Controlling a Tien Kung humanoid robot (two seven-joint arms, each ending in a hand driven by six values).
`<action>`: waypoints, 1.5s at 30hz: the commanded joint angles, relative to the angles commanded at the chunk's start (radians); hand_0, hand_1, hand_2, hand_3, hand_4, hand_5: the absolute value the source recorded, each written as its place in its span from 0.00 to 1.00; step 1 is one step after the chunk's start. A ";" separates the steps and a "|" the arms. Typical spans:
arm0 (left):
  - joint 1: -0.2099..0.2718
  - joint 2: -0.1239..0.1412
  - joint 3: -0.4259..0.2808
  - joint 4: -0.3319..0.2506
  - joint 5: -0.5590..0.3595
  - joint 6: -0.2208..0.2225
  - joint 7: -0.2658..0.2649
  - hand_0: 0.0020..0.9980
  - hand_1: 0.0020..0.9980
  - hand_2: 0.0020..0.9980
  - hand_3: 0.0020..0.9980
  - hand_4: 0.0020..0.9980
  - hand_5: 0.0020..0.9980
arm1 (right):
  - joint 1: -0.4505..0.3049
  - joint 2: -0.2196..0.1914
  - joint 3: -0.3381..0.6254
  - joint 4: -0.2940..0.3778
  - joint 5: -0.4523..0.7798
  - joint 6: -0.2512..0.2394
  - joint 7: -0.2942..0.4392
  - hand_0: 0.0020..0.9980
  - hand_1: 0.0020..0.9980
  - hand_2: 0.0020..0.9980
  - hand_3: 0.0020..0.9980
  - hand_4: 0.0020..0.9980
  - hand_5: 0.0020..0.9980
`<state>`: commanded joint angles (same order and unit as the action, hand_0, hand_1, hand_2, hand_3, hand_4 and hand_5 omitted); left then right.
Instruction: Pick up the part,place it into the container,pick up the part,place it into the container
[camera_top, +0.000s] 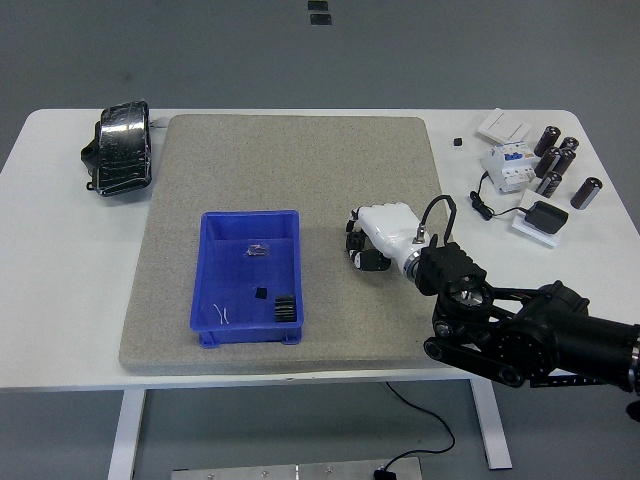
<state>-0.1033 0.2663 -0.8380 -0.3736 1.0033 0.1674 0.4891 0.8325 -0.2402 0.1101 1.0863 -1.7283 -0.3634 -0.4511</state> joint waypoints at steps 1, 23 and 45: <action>0.000 0.000 0.000 0.000 0.000 0.000 0.000 0.65 0.65 0.60 0.53 0.62 0.64 | 0.000 0.000 0.000 0.000 0.000 0.000 0.000 0.39 0.54 0.44 0.55 0.58 0.06; 0.005 -0.002 -0.002 -0.001 -0.001 0.004 0.000 0.65 0.65 0.60 0.53 0.62 0.66 | -0.045 -0.070 0.217 0.290 0.044 -0.134 0.033 0.40 0.55 0.44 0.55 0.58 0.02; 0.004 0.000 -0.012 0.000 0.010 -0.001 0.006 0.64 0.65 0.60 0.53 0.63 0.66 | -0.021 -0.013 0.108 0.362 0.388 -0.102 0.204 0.76 0.82 0.76 0.74 0.58 0.29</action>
<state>-0.0992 0.2661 -0.8498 -0.3740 1.0131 0.1661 0.4954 0.8117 -0.2532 0.2178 1.4486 -1.3400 -0.4651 -0.2472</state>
